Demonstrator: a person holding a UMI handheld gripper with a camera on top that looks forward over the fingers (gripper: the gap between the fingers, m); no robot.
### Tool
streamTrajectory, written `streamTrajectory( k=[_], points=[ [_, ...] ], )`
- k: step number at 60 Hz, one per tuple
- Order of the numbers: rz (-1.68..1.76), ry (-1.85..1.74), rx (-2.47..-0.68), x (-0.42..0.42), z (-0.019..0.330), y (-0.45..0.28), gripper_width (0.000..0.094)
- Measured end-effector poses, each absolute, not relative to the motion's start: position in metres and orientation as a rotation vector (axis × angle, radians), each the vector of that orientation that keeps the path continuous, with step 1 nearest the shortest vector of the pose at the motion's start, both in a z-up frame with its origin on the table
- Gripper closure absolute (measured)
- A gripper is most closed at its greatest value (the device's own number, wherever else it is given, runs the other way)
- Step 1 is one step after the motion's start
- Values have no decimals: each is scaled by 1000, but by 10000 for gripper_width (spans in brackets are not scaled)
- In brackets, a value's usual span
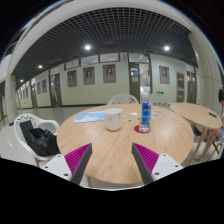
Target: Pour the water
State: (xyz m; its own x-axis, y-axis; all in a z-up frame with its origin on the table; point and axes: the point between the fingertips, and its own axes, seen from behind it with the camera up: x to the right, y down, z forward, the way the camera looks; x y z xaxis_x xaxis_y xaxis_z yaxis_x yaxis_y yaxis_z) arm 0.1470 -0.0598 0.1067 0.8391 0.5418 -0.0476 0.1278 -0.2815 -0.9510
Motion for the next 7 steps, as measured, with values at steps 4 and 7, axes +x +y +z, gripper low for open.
streamTrajectory(
  k=[4, 7],
  points=[
    [431, -506, -1836, 142, 106, -57, 80],
    [432, -514, -1851, 144, 103, -60, 80]
  ],
)
